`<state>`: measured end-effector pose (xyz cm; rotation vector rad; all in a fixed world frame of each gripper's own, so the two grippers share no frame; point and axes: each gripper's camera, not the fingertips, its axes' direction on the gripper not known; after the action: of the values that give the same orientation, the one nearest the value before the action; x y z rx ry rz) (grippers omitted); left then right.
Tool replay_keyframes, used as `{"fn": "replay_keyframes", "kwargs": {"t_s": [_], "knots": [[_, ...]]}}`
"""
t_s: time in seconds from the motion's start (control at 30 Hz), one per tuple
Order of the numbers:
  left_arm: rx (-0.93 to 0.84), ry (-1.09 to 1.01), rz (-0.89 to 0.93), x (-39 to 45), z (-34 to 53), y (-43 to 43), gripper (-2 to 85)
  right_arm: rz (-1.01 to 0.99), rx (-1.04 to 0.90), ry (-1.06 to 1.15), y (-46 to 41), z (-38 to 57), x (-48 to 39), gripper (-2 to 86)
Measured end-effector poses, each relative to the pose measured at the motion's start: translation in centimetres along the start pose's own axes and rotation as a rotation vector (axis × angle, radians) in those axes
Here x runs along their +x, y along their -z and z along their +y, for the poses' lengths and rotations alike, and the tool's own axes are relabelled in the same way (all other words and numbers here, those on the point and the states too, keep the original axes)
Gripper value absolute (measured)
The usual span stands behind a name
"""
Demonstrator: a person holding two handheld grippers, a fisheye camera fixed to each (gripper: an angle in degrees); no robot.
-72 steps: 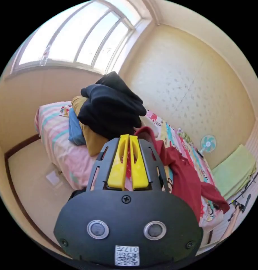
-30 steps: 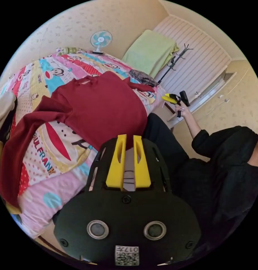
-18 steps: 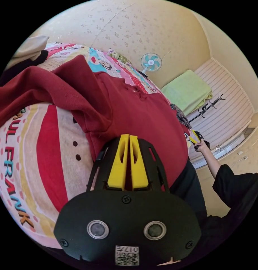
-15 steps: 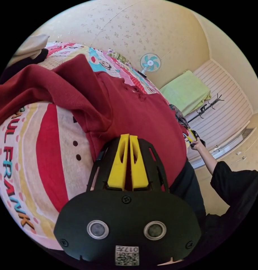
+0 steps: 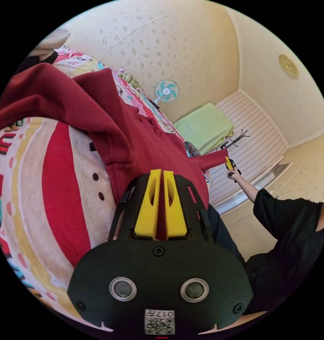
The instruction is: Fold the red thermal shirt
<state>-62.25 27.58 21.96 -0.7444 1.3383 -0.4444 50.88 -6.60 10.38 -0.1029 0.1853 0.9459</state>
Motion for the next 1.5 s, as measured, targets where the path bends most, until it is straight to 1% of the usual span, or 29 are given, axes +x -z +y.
{"fn": "replay_keyframes", "kwargs": {"t_s": [0.03,0.07,0.1,0.13,0.17,0.23,0.27,0.33,0.37,0.4,0.43,0.47,0.53,0.6,0.67,0.77,0.8,0.83,0.87,0.9,0.93,0.97,1.0,1.13,1.23,1.33,1.4,1.43,1.5], "knots": [[0.002,-0.001,0.006,0.1,-0.2,0.3,-0.4,-0.041,0.037,-0.125,0.6,1.1,1.5,3.7],[0.008,-0.002,0.023,0.1,-0.5,0.9,-0.3,-0.070,0.074,-0.160,0.8,2.0,1.8,3.7],[0.013,-0.003,0.038,0.2,-0.8,1.5,-0.2,-0.157,0.144,-0.166,0.5,3.7,1.4,3.7],[0.015,-0.003,0.044,0.3,-1.0,1.8,-0.2,-0.275,0.150,-0.138,-1.0,5.2,0.2,3.8],[0.020,-0.006,0.053,0.4,-1.4,2.3,-0.1,-0.338,0.124,-0.124,-2.3,5.9,-0.8,3.9],[0.026,-0.010,0.059,0.7,-1.9,3.1,0.2,-0.548,-0.079,-0.046,-9.8,10.1,-6.3,4.1],[0.029,-0.010,0.061,0.8,-2.3,3.6,0.5,-0.585,-0.140,-0.022,-12.0,11.6,-7.9,4.2],[0.031,-0.007,0.054,1.1,-2.9,4.3,1.2,-0.709,-0.426,0.073,-21.1,19.4,-13.9,4.7],[0.032,-0.005,0.043,1.3,-3.3,4.7,1.8,-0.732,-0.486,0.101,-23.1,21.7,-15.1,4.8],[0.034,-0.003,0.039,1.4,-3.7,5.2,2.3,-0.762,-0.594,0.165,-26.8,26.7,-16.8,5.3],[0.036,-0.001,0.039,1.4,-3.9,5.4,2.5,-0.752,-0.721,0.220,-30.5,32.0,-17.6,6.5],[0.041,0.004,0.035,1.4,-4.3,5.9,2.8,-0.728,-0.793,0.235,-32.3,34.8,-17.6,7.4],[0.055,0.016,0.029,1.5,-4.9,6.7,3.0,-0.584,-1.055,0.283,-38.2,45.3,-16.2,12.0],[0.072,0.030,0.026,1.3,-5.6,7.7,3.0,-0.495,-1.121,0.346,-39.7,50.2,-15.3,13.4],[0.073,0.034,0.038,1.1,-6.3,8.3,2.7,-0.485,-1.074,0.389,-38.9,52.3,-15.6,13.8],[0.059,0.040,0.055,0.6,-7.8,9.0,1.7,-0.407,-0.854,0.530,-34.7,51.7,-17.2,12.7],[0.055,0.041,0.062,0.4,-8.4,9.3,1.3,-0.286,-0.751,0.598,-32.8,51.3,-17.4,11.7],[0.056,0.040,0.065,0.3,-8.6,9.5,1.2,-0.103,-0.670,0.663,-31.5,51.3,-16.9,10.5],[0.058,0.038,0.074,0.1,-9.2,9.8,1.0,0.001,-0.652,0.696,-31.2,51.6,-16.5,9.6],[0.059,0.039,0.079,-0.2,-9.7,10.2,1.0,0.241,-0.685,0.764,-31.6,52.7,-15.0,8.0],[0.059,0.041,0.078,-0.2,-10.0,10.4,0.9,0.449,-0.801,0.794,-33.1,54.5,-12.5,6.9],[0.056,0.041,0.067,-0.3,-10.6,10.7,0.9,0.409,-0.795,0.795,-32.9,55.1,-11.7,6.4],[0.054,0.039,0.053,-0.4,-11.1,11.0,0.9,0.339,-0.730,0.787,-31.6,55.5,-11.5,5.7],[0.053,0.064,-0.034,-0.2,-12.8,12.0,1.5,0.345,-0.736,0.780,-32.3,57.3,-11.6,4.4],[0.155,0.220,-0.088,-0.3,-12.3,15.4,2.9,0.295,-0.719,0.794,-31.8,58.4,-11.7,4.8],[0.337,0.262,-0.154,0.4,-10.3,23.0,7.9,0.233,-0.727,0.818,-31.6,59.5,-11.8,6.3],[0.583,0.353,-0.322,0.0,-7.9,31.5,11.7,0.216,-0.730,0.809,-31.7,59.7,-11.8,7.1],[0.652,0.388,-0.349,-0.4,-7.2,33.6,12.3,0.217,-0.731,0.800,-31.8,59.9,-11.7,7.3],[0.873,0.532,-0.389,-2.8,-4.7,40.5,14.2,0.226,-0.731,0.800,-32.0,60.2,-11.8,7.3]]}}
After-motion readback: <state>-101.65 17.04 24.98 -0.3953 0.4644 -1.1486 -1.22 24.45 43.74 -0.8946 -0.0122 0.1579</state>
